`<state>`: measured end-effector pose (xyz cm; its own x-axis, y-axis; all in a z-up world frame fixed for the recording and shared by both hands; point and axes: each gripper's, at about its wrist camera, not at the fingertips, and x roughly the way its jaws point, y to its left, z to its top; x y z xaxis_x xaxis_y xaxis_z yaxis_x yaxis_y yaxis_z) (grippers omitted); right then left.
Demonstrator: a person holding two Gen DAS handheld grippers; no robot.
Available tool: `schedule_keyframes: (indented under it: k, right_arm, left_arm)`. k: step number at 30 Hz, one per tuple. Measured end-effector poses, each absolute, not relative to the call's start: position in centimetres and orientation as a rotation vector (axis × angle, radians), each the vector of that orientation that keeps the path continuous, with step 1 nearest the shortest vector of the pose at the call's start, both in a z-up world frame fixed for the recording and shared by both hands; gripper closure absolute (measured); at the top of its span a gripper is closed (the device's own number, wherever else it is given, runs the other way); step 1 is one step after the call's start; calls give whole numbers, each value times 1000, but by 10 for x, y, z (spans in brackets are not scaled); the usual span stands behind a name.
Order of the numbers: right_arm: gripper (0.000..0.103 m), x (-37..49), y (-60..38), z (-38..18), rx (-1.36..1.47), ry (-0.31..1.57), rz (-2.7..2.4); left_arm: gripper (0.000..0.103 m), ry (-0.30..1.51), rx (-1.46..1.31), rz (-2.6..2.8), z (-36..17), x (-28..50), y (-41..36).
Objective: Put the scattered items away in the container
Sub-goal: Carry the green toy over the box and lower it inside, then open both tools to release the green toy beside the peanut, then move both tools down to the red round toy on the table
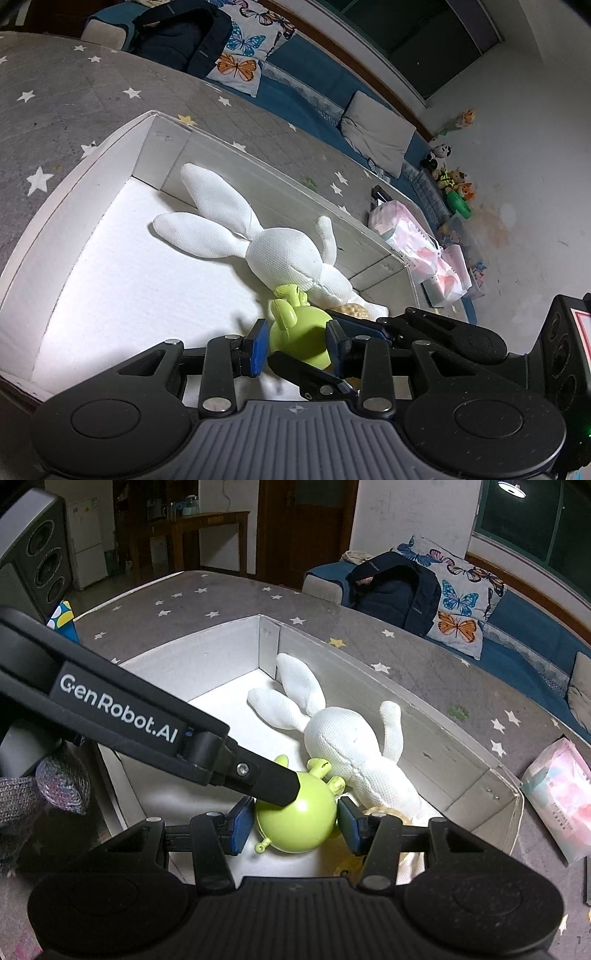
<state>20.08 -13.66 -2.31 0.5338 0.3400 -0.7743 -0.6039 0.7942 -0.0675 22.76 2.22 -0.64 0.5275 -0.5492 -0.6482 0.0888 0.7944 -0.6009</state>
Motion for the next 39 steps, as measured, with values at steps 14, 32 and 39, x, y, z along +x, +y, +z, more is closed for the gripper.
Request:
schedule_keyframes:
  k: [14,32,39]
  right_arm:
    - [48,191,-141,-12,-317,796,561]
    - [48,129,-168,33,-238,631,551]
    - [47,96,-184,43,-207,582,531]
  left_arm:
    - [67,928,-545,-381,-3,221,24]
    - [67,843,-538,-401,28,180,22]
    - [67,794,-518,-423,41,151,18]
